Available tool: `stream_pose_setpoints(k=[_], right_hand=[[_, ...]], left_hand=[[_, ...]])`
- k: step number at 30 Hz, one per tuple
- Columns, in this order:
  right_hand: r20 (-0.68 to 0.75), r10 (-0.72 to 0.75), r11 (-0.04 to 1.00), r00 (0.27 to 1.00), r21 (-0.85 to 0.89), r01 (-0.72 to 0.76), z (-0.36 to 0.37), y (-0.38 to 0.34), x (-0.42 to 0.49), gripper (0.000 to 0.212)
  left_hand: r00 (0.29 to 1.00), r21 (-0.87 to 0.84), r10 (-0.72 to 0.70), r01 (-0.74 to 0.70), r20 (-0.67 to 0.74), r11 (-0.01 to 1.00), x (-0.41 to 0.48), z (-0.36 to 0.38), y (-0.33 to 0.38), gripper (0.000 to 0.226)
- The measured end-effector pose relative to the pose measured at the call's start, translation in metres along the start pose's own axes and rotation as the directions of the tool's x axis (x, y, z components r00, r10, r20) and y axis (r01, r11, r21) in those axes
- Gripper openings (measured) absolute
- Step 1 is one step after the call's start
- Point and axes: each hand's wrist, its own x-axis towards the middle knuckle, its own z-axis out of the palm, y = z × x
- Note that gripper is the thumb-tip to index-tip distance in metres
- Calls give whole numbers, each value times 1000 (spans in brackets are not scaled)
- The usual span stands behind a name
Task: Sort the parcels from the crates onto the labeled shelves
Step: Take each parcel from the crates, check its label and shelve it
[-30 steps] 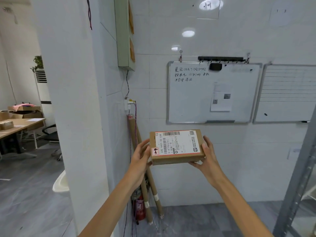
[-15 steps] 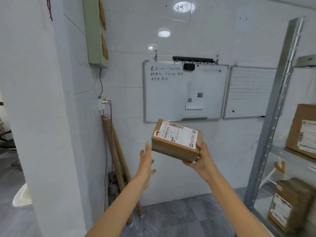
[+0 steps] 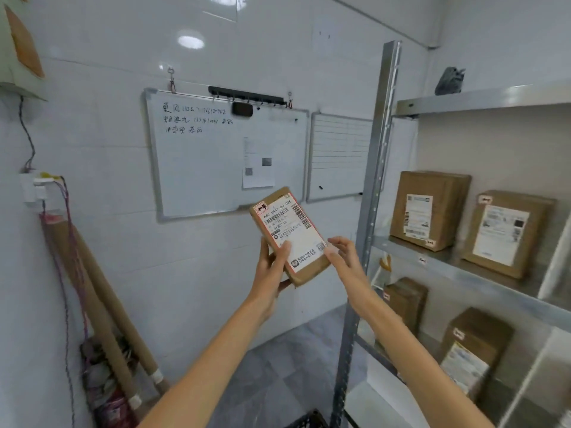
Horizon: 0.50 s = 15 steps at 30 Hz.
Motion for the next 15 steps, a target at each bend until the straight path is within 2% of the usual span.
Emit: stream_pose_setpoints(k=[3, 8, 12, 15], right_hand=[[-5, -16, 998, 1000, -68, 16, -11, -8, -6, 31], [-173, 15, 998, 985, -53, -24, -33, -16, -18, 35], [-283, -7, 1000, 959, -24, 0, -39, -19, -40, 37], [-349, -28, 999, 937, -35, 17, -46, -27, -61, 34]], left_hand=[[996, 22, -44, 43, 72, 999, 7, 13, -11, 51], [976, 148, -58, 27, 208, 989, 14, 31, -12, 58], [961, 250, -19, -52, 276, 967, 17, 44, -5, 63], [955, 296, 45, -136, 295, 946, 11, 58, -8, 53]])
